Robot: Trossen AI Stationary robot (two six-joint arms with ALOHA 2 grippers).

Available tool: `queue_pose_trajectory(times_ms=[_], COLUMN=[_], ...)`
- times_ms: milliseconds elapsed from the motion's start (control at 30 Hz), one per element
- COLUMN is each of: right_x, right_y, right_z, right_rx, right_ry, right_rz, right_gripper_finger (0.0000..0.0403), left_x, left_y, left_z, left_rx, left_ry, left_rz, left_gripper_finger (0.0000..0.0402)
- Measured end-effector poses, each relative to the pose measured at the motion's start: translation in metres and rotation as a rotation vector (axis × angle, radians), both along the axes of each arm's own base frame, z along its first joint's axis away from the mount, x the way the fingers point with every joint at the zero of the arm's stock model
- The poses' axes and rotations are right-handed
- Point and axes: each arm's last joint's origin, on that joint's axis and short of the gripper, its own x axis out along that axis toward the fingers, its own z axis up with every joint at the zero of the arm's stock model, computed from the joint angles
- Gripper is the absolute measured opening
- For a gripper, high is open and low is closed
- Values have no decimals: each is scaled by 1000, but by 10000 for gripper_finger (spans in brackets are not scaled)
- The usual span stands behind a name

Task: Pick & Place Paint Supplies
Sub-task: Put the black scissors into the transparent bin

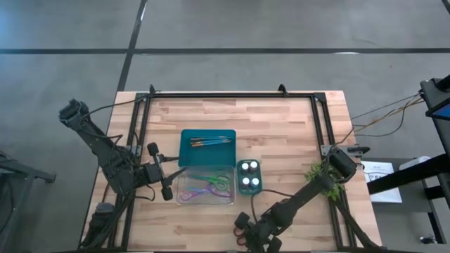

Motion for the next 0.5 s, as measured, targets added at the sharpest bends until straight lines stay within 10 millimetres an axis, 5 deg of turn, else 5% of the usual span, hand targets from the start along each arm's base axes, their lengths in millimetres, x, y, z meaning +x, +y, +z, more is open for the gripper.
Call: queue_pose_trajectory(times_ms=[500], right_x=[-2], right_y=[-5], right_z=[-20], right_rx=[73], right_ry=[37], right_rz=[-36], right_gripper_finger=[60], left_x=[0], left_y=[0], left_z=[0], left_rx=[2], left_ry=[1], left_rz=[0], left_gripper_finger=[173])
